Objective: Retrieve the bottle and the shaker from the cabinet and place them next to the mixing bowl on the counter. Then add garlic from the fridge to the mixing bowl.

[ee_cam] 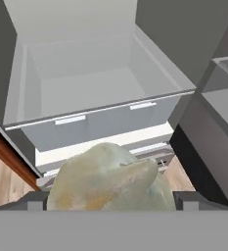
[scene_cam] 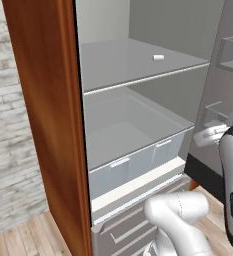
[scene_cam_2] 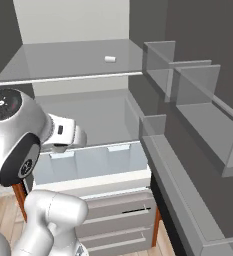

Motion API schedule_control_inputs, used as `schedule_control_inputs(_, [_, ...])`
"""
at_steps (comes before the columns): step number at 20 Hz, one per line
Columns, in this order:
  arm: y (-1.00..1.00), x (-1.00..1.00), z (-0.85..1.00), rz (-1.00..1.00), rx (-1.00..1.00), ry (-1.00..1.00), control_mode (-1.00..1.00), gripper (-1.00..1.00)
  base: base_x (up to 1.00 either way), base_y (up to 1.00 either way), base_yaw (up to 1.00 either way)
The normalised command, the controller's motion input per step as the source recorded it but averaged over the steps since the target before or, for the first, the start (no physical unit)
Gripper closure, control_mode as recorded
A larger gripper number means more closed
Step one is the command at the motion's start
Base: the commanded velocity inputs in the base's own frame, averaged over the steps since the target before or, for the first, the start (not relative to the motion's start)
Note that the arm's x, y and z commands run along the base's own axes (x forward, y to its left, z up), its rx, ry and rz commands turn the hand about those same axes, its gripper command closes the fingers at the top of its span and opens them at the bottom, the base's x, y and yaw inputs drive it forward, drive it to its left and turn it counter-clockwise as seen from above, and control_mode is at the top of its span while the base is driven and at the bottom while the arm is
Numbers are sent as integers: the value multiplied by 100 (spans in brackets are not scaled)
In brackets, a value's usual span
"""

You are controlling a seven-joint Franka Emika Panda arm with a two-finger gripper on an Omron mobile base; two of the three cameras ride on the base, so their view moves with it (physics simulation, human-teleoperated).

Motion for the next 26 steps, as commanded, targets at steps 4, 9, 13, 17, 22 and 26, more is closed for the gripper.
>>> schedule_control_inputs(4, [0,-67,-10,0,-9,0,-100,100,0,0,0])
schedule_control_inputs(9, [0,-50,0,0,-6,0,-100,100,0,0,0])
schedule_control_inputs(13, [9,-6,1,0,-1,0,-100,100,0,0,0])
schedule_control_inputs(17, [25,0,0,0,0,0,-100,100,0,0,0])
schedule_control_inputs(22, [8,0,0,0,0,0,-100,100,0,0,0])
schedule_control_inputs(26, [0,0,0,0,0,0,-100,100,0,0,0])
